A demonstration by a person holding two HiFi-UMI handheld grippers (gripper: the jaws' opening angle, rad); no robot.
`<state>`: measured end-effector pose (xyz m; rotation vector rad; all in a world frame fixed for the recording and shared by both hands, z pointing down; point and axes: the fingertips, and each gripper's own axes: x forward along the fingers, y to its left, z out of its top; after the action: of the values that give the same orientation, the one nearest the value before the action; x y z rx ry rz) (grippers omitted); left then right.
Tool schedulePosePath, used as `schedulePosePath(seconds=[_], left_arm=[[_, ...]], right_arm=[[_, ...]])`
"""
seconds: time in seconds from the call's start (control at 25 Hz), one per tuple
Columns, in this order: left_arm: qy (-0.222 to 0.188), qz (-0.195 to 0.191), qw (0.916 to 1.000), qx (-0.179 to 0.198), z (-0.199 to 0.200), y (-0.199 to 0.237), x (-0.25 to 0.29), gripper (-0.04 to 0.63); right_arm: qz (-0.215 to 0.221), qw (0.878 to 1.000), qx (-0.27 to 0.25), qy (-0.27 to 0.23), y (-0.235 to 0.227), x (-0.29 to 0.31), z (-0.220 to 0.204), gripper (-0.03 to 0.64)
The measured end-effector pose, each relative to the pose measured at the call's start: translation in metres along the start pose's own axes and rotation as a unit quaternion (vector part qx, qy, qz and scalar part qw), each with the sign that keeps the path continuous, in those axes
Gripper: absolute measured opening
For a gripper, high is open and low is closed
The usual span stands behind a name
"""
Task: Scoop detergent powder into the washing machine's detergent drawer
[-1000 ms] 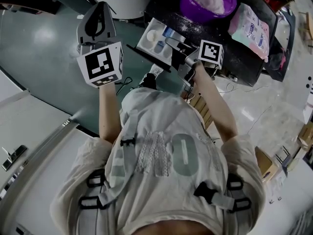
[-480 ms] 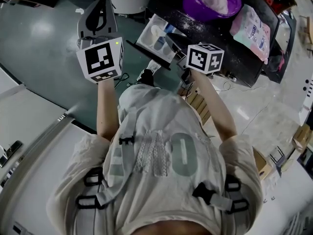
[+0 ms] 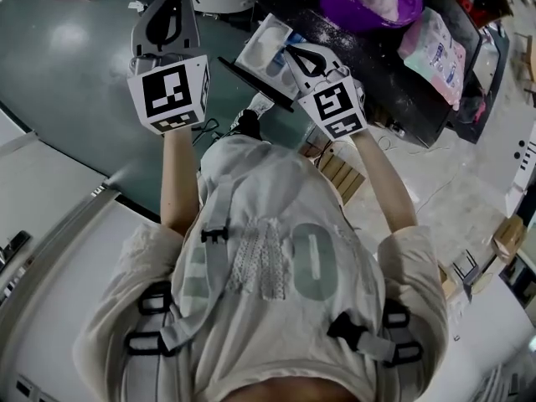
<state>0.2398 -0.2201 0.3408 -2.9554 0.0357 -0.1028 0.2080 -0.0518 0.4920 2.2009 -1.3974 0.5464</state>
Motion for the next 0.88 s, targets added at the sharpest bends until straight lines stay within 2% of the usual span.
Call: schedulePosePath(seconds=[0.12, 0.2, 0.32, 0.44, 0.56, 0.88], left_arm=[[-0.003, -0.002, 1.0000, 0.001, 0.000, -0.001, 0.000, 0.021], [-0.004, -0.004, 1.0000, 0.001, 0.000, -0.001, 0.000, 0.021], [-0.003, -0.003, 1.0000, 0.000, -0.002, 0.002, 0.001, 0.021], [-0.004, -0.001, 1.0000, -0.001, -0.002, 0.004, 0.002, 0.021], [-0.004, 0.000, 1.0000, 0.000, -0.002, 0.006, 0.002, 0.021], [-0.006, -0.001, 1.0000, -0.003, -0.001, 0.007, 0.002, 0.021]], right_arm=[[-0.012, 0.993, -0.119, 0.015, -0.001, 0.001, 0.000, 0.011], [-0.021, 0.978, -0.205, 0.020, 0.002, 0.001, 0.001, 0.011], [-0.032, 0.943, -0.330, 0.025, 0.008, -0.001, 0.002, 0.011], [-0.040, 0.904, -0.424, 0.029, 0.014, -0.001, -0.002, 0.011], [-0.047, 0.879, -0.473, 0.026, 0.016, -0.002, -0.003, 0.011], [-0.059, 0.856, -0.513, 0.027, 0.014, -0.004, -0.001, 0.011]])
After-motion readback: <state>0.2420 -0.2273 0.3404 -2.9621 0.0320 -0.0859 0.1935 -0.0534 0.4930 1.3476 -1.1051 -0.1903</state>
